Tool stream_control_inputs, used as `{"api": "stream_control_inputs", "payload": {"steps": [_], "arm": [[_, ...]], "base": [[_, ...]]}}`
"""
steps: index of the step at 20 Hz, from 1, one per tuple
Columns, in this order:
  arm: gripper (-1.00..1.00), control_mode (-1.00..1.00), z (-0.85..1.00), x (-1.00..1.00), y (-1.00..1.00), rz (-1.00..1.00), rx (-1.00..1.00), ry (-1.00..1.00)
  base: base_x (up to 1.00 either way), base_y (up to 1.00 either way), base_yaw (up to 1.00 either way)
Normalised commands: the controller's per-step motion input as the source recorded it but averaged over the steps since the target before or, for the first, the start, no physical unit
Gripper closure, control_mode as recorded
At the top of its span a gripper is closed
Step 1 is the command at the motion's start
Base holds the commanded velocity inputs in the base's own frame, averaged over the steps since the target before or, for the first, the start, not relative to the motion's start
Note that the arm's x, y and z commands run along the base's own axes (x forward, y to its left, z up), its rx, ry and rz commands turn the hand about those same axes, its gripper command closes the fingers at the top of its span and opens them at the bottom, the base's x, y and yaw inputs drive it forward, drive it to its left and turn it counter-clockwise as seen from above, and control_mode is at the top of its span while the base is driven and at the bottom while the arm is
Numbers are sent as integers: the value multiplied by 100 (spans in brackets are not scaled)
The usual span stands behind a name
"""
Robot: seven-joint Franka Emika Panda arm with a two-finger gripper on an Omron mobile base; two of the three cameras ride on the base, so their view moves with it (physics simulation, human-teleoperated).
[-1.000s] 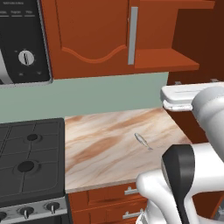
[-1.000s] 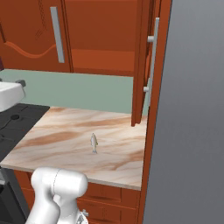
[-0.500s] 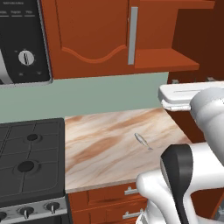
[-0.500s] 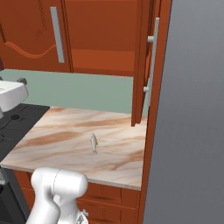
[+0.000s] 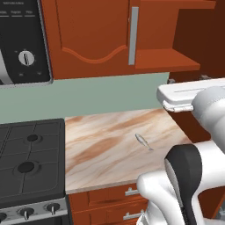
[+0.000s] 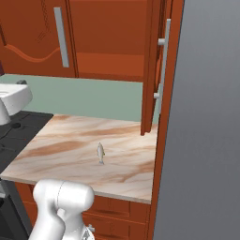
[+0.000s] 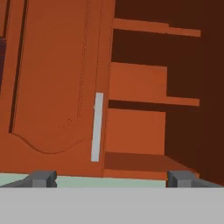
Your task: Retrieve the tupperware from the cabinet, then place the raw meat into the tupperware to avoid contamination.
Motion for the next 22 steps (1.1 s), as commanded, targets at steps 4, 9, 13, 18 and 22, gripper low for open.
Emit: {"api": "stream_control_inputs", "payload": {"steps": [4,9,13,18,22], "arm": [[-100,-100,3,29,0,13,0,0],[-100,-100,1,46,1,1,0,0],[-100,-100,-1,38,7,0,0,0],[-100,-100,-1,33,9,0,0,-3],[-100,-100,0,16,2,0,0,-14]], "base": [[0,0,0],[0,0,0],[0,0,0],[0,0,0],[0,0,0]]}}
